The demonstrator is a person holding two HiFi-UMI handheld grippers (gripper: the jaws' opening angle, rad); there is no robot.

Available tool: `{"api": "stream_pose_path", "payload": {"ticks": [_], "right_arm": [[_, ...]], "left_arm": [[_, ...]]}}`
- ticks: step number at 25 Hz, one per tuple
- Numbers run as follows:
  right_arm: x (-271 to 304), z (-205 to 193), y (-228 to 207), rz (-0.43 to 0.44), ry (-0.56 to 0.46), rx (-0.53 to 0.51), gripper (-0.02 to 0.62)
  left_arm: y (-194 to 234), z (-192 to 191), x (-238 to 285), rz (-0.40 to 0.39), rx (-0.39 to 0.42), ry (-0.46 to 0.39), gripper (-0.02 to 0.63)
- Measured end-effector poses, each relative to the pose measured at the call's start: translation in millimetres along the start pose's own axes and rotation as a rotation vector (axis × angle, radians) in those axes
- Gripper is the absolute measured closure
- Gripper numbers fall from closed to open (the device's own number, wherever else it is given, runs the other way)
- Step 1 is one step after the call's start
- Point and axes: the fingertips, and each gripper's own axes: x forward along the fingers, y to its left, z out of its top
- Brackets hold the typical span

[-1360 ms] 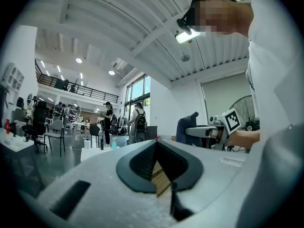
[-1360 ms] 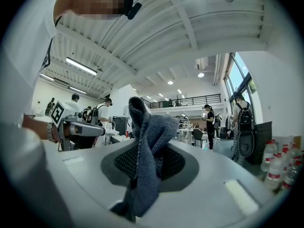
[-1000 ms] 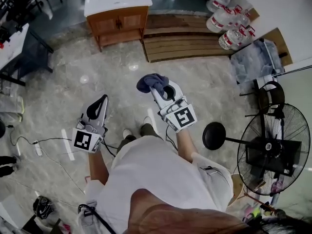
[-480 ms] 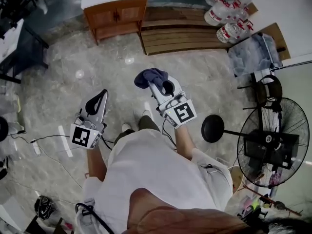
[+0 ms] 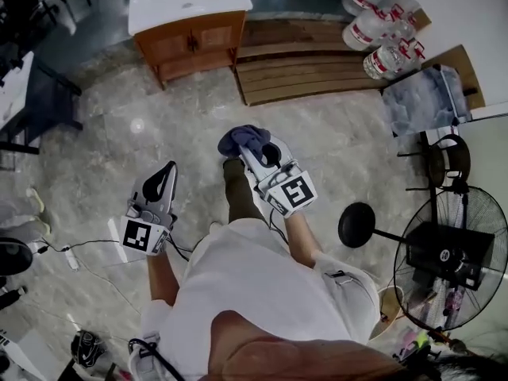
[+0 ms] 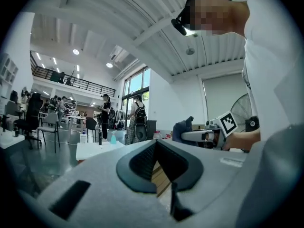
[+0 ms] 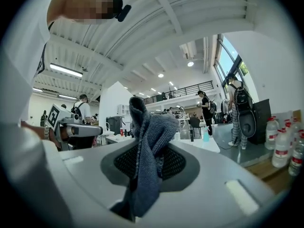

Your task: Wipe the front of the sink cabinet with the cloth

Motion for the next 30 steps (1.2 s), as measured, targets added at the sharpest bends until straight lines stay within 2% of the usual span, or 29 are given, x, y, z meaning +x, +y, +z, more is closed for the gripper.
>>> {"api": "stream_pose_path", "payload": {"ticks": [3, 7, 12, 19, 22, 26, 30], "right_arm": [[55.3, -12.1, -64.0, 0.024, 0.011, 0.031, 0.492], [138.6, -11.1, -160.3, 0.049, 0.005, 0.031, 0.494], [225.4, -3.3, -234.4, 0.090, 0.008, 0.022, 0.492], [322.4, -36.6, -263.7, 0.092, 0.033, -0.029, 0.493], [335.4, -68.3, -259.8, 0.083, 0.047, -0.005, 0.492], [340.0, -116.5, -249.7, 0.111, 0.103, 0.002, 0.492], [368.1, -163.9, -247.7, 0.129, 0.102, -0.019, 0.492]], "left_arm": [[49.0, -8.6, 62.3, 0.040, -0.016, 0.016, 0.602], [112.9, -11.9, 154.3, 0.067, 0.007, 0.070, 0.601], [173.3, -19.2, 214.5, 0.110, -0.018, 0.123, 0.601], [254.3, -74.1, 255.0, 0.119, -0.105, 0.165, 0.601], [266.2, -110.7, 256.4, 0.096, -0.133, 0.174, 0.601], [273.5, -148.6, 256.5, 0.089, -0.166, 0.171, 0.601], [291.9, -197.3, 265.1, 0.080, -0.158, 0.154, 0.601]]}}
